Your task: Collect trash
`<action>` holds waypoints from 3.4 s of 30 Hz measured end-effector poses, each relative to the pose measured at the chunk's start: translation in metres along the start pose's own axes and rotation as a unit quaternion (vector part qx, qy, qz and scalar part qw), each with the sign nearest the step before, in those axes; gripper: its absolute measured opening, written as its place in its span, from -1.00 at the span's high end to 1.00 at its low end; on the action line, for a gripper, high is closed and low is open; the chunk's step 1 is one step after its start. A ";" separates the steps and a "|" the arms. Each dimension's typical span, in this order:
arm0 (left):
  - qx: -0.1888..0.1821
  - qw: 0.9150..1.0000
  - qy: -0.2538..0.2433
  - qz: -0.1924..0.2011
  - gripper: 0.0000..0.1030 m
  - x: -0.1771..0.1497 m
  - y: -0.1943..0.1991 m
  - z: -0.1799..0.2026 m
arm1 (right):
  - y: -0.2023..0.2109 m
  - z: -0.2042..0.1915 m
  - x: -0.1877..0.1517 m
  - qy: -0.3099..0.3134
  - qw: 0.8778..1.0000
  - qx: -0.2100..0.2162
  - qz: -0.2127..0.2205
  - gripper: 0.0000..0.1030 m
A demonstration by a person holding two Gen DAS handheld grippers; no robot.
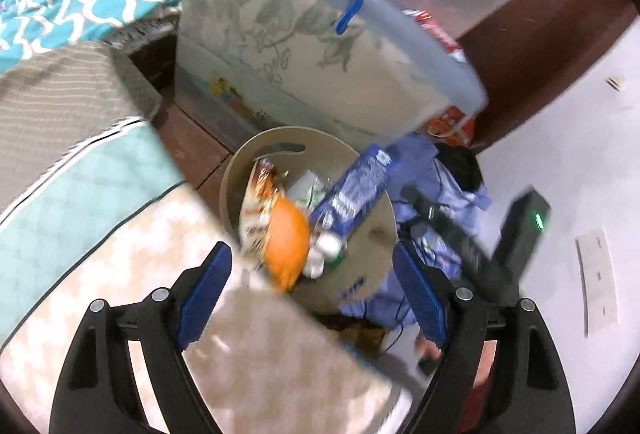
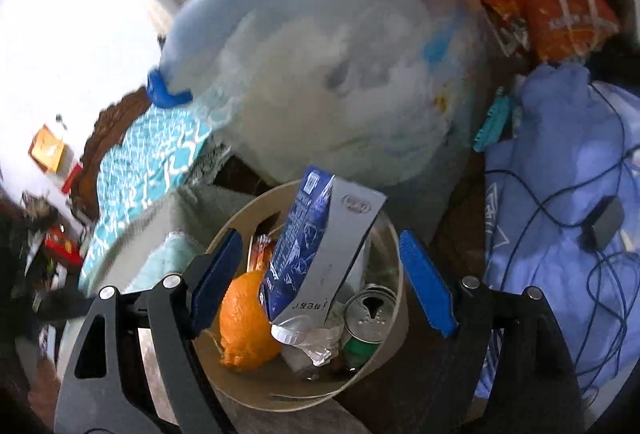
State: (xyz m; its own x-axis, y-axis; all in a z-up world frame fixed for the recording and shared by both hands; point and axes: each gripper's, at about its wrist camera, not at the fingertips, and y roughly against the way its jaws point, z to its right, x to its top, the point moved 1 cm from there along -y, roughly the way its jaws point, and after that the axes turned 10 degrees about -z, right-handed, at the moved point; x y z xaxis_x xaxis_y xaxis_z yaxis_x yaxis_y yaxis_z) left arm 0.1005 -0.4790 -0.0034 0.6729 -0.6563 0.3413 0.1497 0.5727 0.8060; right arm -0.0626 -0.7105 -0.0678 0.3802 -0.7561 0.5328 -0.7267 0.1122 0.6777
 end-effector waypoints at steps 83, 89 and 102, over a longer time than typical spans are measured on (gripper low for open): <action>0.359 0.879 0.275 0.153 -0.83 -0.433 0.277 -0.231 | 0.024 -0.374 -0.382 0.287 0.898 0.181 -0.280 -0.83; 0.349 0.883 0.273 0.154 -0.83 -0.430 0.270 -0.226 | 0.017 -0.374 -0.380 0.282 0.900 0.180 -0.280 -0.85; 0.325 0.910 0.210 0.148 -0.83 -0.406 0.238 -0.226 | -0.005 -0.389 -0.373 0.305 0.908 0.139 -0.250 -0.73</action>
State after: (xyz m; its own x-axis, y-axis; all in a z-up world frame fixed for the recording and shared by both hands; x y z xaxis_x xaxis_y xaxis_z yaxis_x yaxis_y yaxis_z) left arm 0.0268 0.0351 -0.0598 0.8523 -0.1958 0.4850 -0.4516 0.1921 0.8713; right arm 0.0220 -0.1785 -0.0727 0.8877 -0.1601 0.4316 -0.4591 -0.3779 0.8040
